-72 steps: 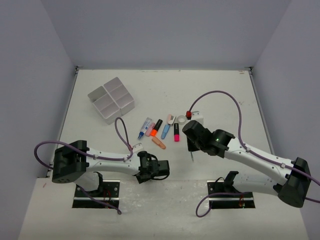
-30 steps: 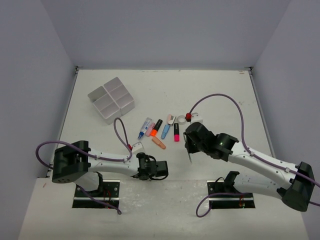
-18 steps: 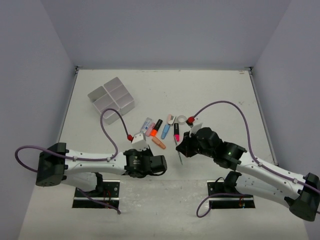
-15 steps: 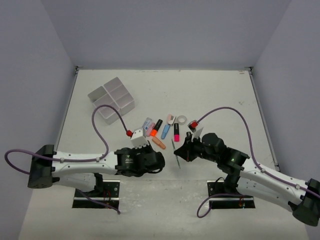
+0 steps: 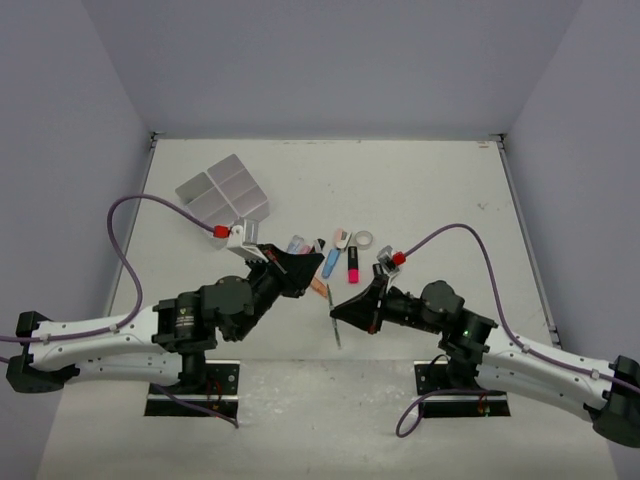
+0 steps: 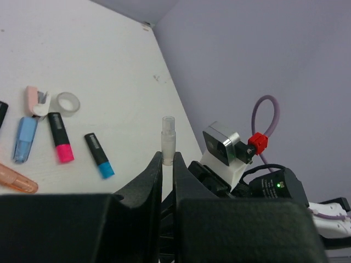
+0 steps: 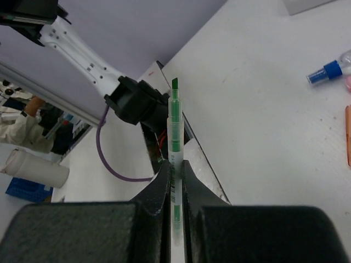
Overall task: Sort the stationery into containers
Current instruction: Close the pen cap on the pen.
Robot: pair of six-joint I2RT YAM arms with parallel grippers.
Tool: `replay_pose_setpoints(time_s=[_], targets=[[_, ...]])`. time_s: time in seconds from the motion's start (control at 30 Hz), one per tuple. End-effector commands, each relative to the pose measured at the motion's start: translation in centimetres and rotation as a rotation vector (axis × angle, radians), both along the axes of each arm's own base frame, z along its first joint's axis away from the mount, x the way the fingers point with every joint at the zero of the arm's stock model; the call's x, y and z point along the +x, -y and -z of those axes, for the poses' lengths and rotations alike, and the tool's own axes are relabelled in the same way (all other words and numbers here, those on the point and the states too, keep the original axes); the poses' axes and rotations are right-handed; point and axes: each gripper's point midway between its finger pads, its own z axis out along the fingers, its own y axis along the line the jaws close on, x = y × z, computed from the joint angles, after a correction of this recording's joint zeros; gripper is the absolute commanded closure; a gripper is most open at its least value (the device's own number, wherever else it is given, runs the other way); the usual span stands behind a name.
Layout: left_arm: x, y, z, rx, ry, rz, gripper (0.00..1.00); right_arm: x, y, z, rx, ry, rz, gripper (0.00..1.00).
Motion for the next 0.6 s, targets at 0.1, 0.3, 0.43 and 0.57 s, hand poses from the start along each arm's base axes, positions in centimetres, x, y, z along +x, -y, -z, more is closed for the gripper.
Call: replay_pose_setpoints(time_s=[0.1, 0.3, 0.43, 0.57], targets=[[-1.0, 1.1, -3.4, -0.014, 0.157, 0.106, 1.00, 0.2, 0.3, -5.8, 0.124, 0.118, 0.022, 1.00], [-1.6, 2.5, -2.9, 0.021, 0.175, 0.170, 1.00, 0.3, 0.9, -7.0, 0.123, 0.166, 0.039, 1.00], [-1.6, 2.9, -2.3, 0.041, 0.173, 0.174, 1.00, 0.2, 1.3, -8.0, 0.127, 0.194, 0.042, 1.00], [-1.7, 3.1, -2.0, 0.047, 0.172, 0.182, 1.00, 0.2, 1.6, -8.3, 0.127, 0.204, 0.051, 1.00]])
